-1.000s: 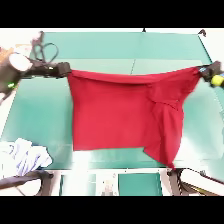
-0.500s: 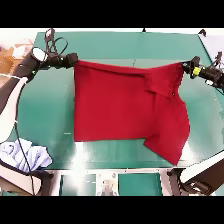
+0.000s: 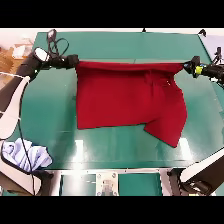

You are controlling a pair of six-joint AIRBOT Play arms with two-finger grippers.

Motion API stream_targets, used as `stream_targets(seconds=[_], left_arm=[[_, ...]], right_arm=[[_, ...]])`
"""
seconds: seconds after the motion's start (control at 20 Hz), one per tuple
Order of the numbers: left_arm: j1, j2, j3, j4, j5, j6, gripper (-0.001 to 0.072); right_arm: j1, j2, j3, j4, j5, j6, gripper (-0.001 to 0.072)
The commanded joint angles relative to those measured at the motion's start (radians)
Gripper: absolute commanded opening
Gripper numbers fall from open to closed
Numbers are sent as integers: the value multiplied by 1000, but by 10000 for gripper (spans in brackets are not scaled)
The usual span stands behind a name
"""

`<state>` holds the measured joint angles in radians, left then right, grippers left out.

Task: Fold the shirts.

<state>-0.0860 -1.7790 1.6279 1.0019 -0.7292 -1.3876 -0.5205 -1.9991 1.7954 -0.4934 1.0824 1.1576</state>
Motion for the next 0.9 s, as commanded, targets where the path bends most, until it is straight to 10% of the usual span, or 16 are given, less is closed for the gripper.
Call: stream_targets(seconds=[0.0,0.85], left_arm=[[0,-39,-3,66,-232,-2,23],[0,-73,-97,38,-406,-26,25]], right_arm=[[-28,-2,4,-248,132,60,14],[-38,0,-84,-405,179,74,98]])
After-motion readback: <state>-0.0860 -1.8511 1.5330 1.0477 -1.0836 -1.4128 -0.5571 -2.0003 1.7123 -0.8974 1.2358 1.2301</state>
